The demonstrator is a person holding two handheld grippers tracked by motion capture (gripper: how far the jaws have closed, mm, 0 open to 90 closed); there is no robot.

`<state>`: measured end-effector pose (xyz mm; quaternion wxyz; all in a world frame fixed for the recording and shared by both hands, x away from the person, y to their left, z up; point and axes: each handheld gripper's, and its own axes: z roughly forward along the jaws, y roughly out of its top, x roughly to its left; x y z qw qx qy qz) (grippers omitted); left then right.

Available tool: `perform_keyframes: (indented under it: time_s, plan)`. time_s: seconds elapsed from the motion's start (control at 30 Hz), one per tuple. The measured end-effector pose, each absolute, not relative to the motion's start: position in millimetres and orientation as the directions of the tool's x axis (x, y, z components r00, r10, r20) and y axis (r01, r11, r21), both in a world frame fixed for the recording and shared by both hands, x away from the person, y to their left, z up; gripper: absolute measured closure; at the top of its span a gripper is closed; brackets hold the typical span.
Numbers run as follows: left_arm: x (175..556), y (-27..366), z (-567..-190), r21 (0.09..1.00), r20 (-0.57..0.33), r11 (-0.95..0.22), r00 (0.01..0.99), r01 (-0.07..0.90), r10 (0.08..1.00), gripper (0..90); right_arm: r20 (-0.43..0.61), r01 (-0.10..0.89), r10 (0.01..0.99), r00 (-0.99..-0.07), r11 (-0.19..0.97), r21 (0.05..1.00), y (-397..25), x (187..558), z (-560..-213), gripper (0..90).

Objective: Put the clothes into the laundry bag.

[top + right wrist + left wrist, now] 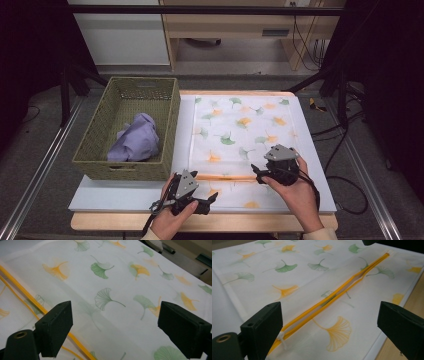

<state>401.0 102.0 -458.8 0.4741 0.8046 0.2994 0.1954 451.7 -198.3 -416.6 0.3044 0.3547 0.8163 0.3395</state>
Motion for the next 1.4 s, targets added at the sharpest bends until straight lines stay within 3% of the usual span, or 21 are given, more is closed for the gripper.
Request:
perform_keyframes:
  time_s: [0.1,0.17,0.37,0.47,0.63,0.83,1.0,1.17,1.4]
  plan:
    - [404.1,103.9,-459.0,0.88,0.003,-0.351,0.737,0.319,0.676,6.5,-0.216,0.38,0.788,-0.577,0.493,0.783,-193.2,460.5,-422.3,15.4]
    - [405.5,105.0,-457.5,0.881,0.032,-0.367,0.738,0.298,0.675,6.5,-0.205,0.38,0.775,-0.598,0.499,0.779,-190.1,462.1,-427.2,20.3]
    - [410.7,115.6,-454.8,0.887,0.007,-0.33,0.707,0.322,0.708,7.7,-0.162,0.379,0.737,-0.656,0.507,0.774,-188.3,459.4,-439.2,48.1]
    - [412.2,117.6,-454.9,0.887,-0.007,-0.318,0.7,0.334,0.714,7.9,-0.155,0.376,0.712,-0.685,0.528,0.762,-186.4,460.1,-444.9,55.2]
    - [411.1,114.4,-456.1,0.882,-0.012,-0.325,0.706,0.341,0.708,8.0,-0.175,0.362,0.664,-0.727,0.588,0.724,-179.9,459.3,-457.1,57.4]
    - [410.1,111.3,-457.1,0.878,-0.014,-0.333,0.715,0.344,0.699,8.0,-0.162,0.383,0.656,-0.738,0.604,0.699,-179.7,461.8,-466.8,46.5]
    - [408.7,111.9,-458.3,0.875,-0.016,-0.335,0.712,0.349,0.702,8.0,-0.153,0.396,0.657,-0.738,0.606,0.69,-179.1,465.3,-470.0,45.0]
    - [408.0,111.3,-459.0,0.873,-0.019,-0.336,0.714,0.354,0.7,8.0,-0.12,0.438,0.671,-0.732,0.598,0.671,-178.7,470.7,-474.3,54.3]
    - [408.6,108.9,-460.3,0.867,-0.021,-0.344,0.716,0.36,0.697,8.0,-0.076,0.46,0.68,-0.729,0.57,0.681,-181.6,474.9,-475.4,75.6]
